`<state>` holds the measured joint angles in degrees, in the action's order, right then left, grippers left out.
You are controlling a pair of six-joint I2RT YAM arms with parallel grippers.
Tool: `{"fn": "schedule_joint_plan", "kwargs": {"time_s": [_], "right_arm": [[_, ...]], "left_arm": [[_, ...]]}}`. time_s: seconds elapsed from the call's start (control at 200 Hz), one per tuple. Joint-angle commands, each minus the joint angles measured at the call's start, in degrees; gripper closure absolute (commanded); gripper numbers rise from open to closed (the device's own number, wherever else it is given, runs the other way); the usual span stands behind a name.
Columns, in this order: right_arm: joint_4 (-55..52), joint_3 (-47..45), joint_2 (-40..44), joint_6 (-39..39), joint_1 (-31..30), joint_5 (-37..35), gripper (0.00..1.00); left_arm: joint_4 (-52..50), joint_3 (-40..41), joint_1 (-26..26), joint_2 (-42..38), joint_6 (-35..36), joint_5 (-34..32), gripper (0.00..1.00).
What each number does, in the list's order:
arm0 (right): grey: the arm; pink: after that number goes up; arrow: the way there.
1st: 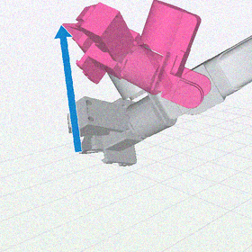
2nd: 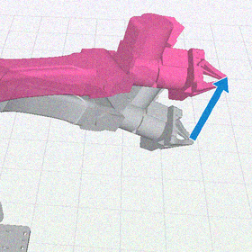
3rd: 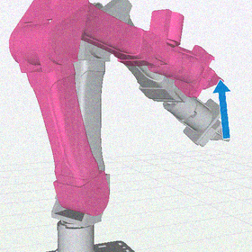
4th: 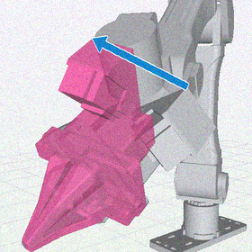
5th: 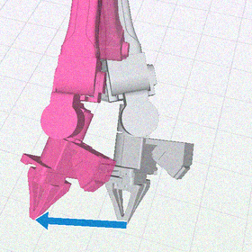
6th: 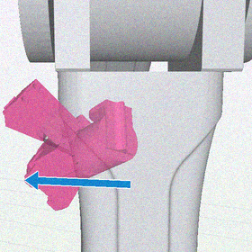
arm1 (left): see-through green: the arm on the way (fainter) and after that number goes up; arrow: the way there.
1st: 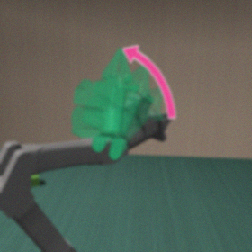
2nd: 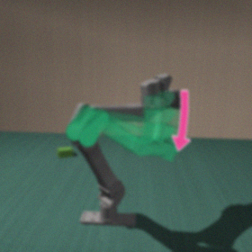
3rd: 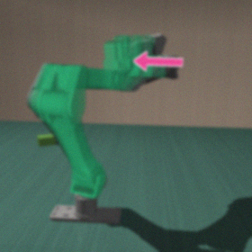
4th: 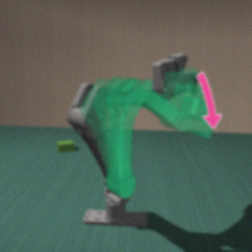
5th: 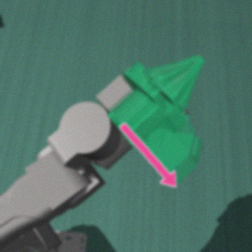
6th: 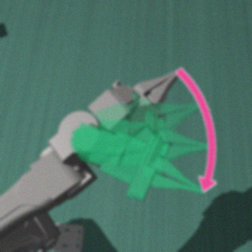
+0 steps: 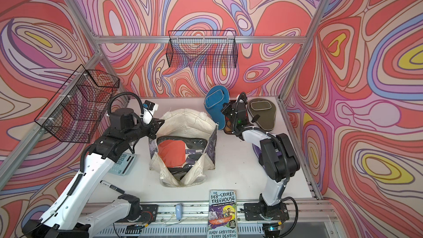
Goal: Remove the ping pong set from the canvas bag
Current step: Place the ping pong set at the center of the board.
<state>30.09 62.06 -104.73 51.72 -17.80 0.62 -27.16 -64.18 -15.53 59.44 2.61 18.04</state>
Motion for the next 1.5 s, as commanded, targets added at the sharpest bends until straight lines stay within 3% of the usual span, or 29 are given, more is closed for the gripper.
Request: {"fn": "schedule_joint_plan", "kwargs": {"time_s": [0.0, 0.576, 1.232, 1.497], "right_arm": [[12.76, 2.94, -4.01, 8.47, -0.5, -2.54, 1.0], [12.74, 10.58, -19.27, 11.71, -4.67, -3.2, 1.0], [2.6, 14.13, -24.32, 10.85, -3.52, 0.43, 1.0], [1.19, 15.6, -24.34, 9.3, -1.85, 4.92, 0.75]], "left_arm": [[7.67, -4.6, 0.09, -1.09, -0.68, 2.52, 1.0], [4.71, -7.18, 0.16, 0.06, 0.09, 2.59, 1.0], [4.69, -7.01, 0.09, 0.22, 0.11, 2.71, 1.0], [5.05, -6.74, 0.13, 0.21, -0.07, 3.13, 1.0]]}}
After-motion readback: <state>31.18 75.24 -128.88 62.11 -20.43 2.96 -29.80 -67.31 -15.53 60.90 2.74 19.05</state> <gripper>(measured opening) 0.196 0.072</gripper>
